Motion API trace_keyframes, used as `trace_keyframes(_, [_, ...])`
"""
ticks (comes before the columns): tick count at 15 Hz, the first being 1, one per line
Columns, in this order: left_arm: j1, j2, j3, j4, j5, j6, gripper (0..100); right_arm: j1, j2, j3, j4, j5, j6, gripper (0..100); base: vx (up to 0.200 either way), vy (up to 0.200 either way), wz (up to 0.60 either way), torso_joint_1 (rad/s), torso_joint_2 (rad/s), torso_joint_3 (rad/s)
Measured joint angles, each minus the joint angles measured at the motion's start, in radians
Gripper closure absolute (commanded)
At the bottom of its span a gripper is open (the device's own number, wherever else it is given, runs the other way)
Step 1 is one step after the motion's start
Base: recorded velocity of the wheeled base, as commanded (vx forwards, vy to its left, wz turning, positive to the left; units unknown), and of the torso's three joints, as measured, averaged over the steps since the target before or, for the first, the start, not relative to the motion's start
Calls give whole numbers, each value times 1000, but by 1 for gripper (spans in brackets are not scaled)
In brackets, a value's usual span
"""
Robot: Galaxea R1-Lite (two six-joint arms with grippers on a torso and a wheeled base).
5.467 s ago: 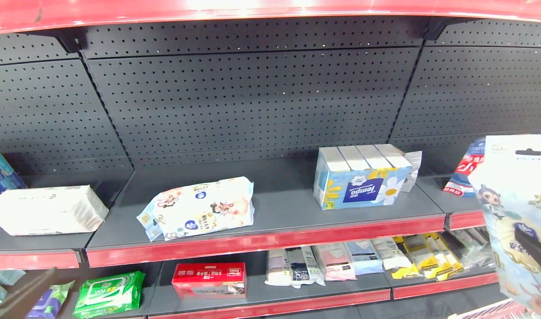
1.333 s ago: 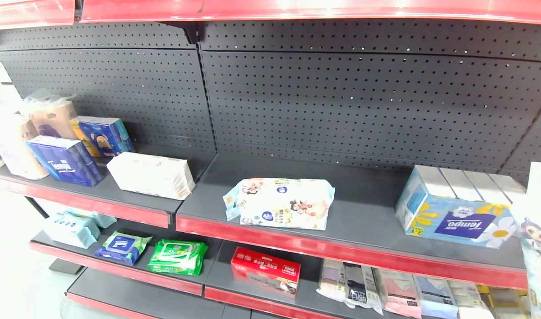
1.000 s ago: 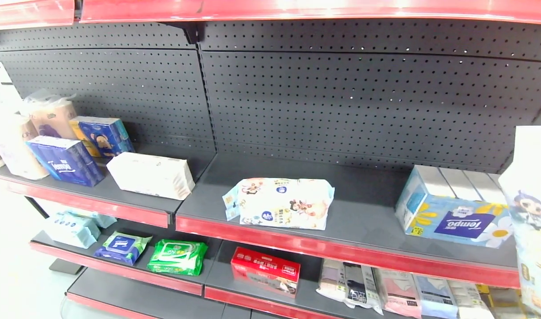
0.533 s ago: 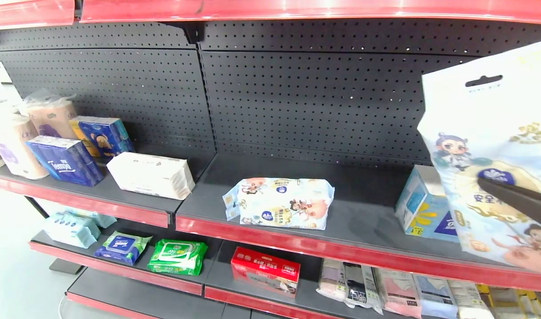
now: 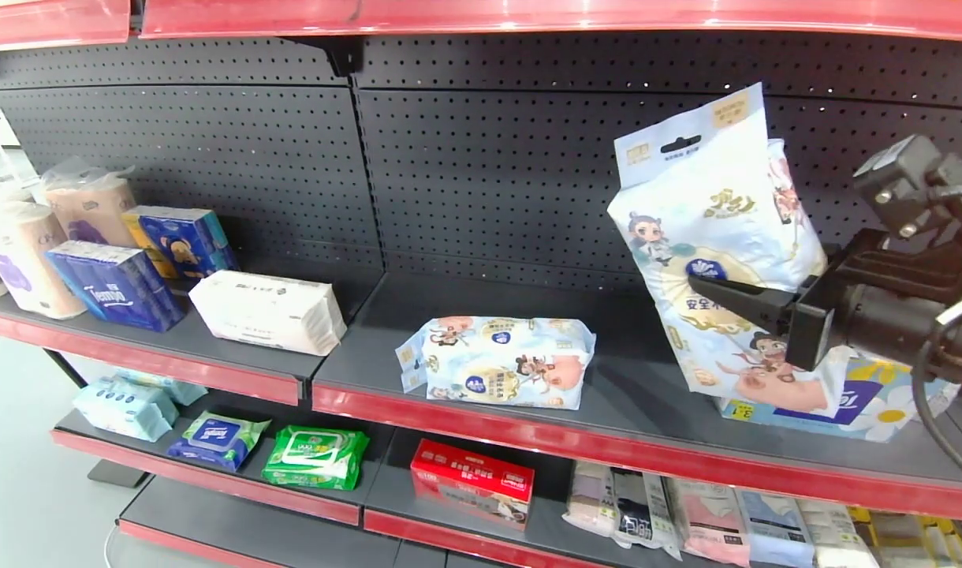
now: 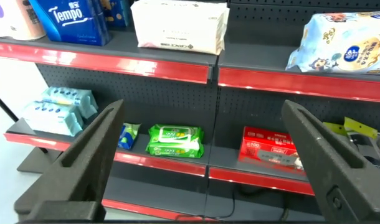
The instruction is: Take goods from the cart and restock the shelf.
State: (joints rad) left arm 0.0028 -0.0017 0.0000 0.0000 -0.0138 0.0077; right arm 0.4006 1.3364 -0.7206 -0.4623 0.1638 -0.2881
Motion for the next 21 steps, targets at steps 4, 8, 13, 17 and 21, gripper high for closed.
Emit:
trace_keyframes(4, [0,0,0,0,0,0,0,1,85,-23,-4,0,31,100,0,0,0,0,0,0])
trace_keyframes(8, [0,0,0,0,0,0,0,-1,161,-43,-73,0,30,100,0,0,0,0,0,0])
trace_keyframes(13, [0,0,0,0,0,0,0,-13,275,-98,-128,-3,27,100,0,0,0,0,0,0])
trace_keyframes(17, [0,0,0,0,0,0,0,-24,349,-159,-143,-4,20,100,0,0,0,0,0,0])
trace_keyframes(21, [0,0,0,0,0,0,0,-36,417,-190,-207,-7,-10,100,0,0,0,0,0,0])
